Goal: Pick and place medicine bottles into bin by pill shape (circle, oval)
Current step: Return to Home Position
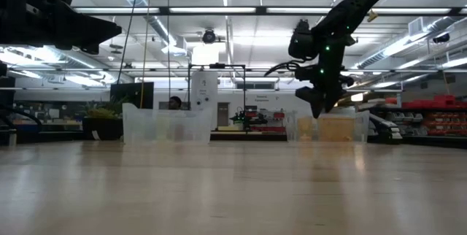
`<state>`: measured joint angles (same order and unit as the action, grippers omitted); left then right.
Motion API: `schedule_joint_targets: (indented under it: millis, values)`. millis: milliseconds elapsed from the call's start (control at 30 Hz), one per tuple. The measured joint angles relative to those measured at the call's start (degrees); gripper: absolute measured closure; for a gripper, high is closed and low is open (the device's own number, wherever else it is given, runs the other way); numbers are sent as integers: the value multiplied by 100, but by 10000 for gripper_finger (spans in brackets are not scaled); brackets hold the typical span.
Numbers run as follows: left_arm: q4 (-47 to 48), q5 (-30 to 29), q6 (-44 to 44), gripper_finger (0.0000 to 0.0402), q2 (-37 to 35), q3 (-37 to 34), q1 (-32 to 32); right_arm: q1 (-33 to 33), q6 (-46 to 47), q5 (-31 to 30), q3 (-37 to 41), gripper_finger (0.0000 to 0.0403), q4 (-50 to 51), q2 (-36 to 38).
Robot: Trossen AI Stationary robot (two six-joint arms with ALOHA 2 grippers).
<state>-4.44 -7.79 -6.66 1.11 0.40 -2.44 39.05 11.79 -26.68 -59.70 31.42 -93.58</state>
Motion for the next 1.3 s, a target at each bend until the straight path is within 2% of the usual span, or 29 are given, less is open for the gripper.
schedule_joint_targets:
  millis: [300,500,633,933,1167,1300]
  values:
    - [0,0,0,317,1,0,0,20,-192,473,0,158,22,264]
    - [-1,0,0,311,1,0,-2,20,-197,644,18,163,4,1099]
    - [1,-1,0,308,0,0,-2,20,-231,1073,282,163,-154,1819]
    - [1,1,0,307,1,0,-1,66,-565,2547,2050,163,-1813,3848]
    - [1,-2,0,315,-1,1,-1,63,-619,3807,3238,164,-2724,5206]
    - [1,-1,0,317,0,1,0,63,-498,4166,3861,164,-3413,5840]
